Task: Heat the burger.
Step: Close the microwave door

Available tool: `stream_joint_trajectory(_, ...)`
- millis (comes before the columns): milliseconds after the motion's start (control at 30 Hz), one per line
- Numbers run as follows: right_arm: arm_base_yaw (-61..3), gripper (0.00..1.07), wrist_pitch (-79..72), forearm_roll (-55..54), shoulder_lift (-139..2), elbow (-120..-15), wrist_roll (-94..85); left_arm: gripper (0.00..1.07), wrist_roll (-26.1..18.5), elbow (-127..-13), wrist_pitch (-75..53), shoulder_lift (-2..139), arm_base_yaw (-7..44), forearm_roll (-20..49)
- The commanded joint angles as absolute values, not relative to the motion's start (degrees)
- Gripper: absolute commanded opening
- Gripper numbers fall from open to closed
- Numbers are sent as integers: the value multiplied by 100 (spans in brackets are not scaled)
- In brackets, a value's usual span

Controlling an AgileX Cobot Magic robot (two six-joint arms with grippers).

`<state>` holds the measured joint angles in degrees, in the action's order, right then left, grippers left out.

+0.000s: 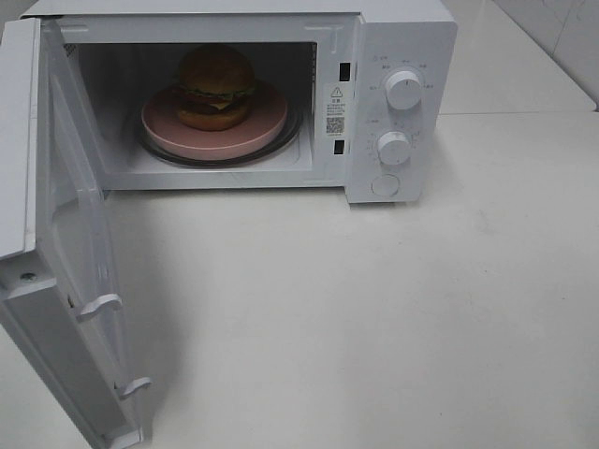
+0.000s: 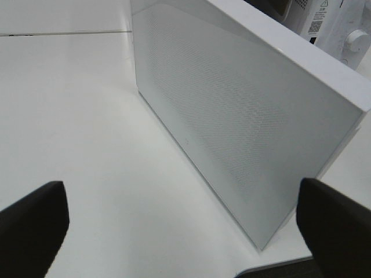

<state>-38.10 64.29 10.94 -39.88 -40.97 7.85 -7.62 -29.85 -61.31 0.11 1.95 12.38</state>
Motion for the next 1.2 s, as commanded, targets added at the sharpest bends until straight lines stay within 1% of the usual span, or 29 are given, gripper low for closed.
stream_joint_trajectory(33, -3472, 74, 6429, 1031, -3793, -3982, 814, 100, -756, -2968, -6154, 6, 178, 1249)
stream_joint_trajectory(67, -3123, 74, 6411, 997, -3621, -3896, 665, 100, -756, -2968, -6154, 6, 178, 1249)
stream_joint_trajectory(100, -2939, 74, 6411, 991, -3518, -3850, 556, 100, -756, -2968, -6154, 6, 178, 1249)
stream_joint_trajectory(133, -2939, 74, 6411, 991, -3518, -3850, 556, 100, -756, -2968, -6154, 6, 178, 1249)
stream_joint_trajectory(167, -2624, 74, 6411, 934, -3306, -3787, 350, 100, -756, -2968, -6154, 6, 178, 1249)
stream_joint_trajectory(200, -2464, 74, 6411, 894, -3203, -3764, 264, 100, -756, -2968, -6154, 6, 178, 1249)
stream_joint_trajectory(233, -2464, 74, 6411, 894, -3203, -3764, 264, 100, -756, -2968, -6154, 6, 178, 1249)
stream_joint_trajectory(267, -2149, 74, 6406, 773, -3002, -3747, 189, 100, -756, -2968, -6154, 6, 178, 1249)
stream_joint_trajectory(300, -2149, 74, 6406, 773, -3002, -3747, 189, 100, -756, -2968, -6154, 6, 178, 1249)
stream_joint_trajectory(333, -1891, 74, 6348, 636, -2779, -3696, 149, 100, -756, -2968, -6154, 6, 178, 1249)
stream_joint_trajectory(367, -1753, 74, 6320, 584, -2647, -3667, 149, 100, -756, -2968, -6154, 6, 178, 1249)
stream_joint_trajectory(400, -1753, 74, 6320, 584, -2647, -3667, 149, 100, -756, -2968, -6154, 6, 178, 1249)
stream_joint_trajectory(433, -1507, 74, 6240, 544, -2372, -3592, 138, 100, -756, -2968, -6154, 6, 178, 1249)
stream_joint_trajectory(467, -1507, 74, 6240, 544, -2372, -3592, 138, 100, -756, -2968, -6154, 6, 178, 1249)
stream_joint_trajectory(500, -1261, 74, 6176, 521, -2131, -3495, 132, 100, -756, -2968, -6154, 6, 178, 1249)
stream_joint_trajectory(533, -1157, 74, 6136, 493, -2000, -3426, 132, 100, -756, -2968, -6154, 6, 178, 1249)
stream_joint_trajectory(867, -544, 74, 5695, 132, -894, -2865, 132, 100, -756, -2968, -6154, 6, 178, 1249)
stream_joint_trajectory(1200, -178, 74, 5695, 120, 57, -2853, 103, 100, -756, -2968, -6154, 6, 178, 1249)
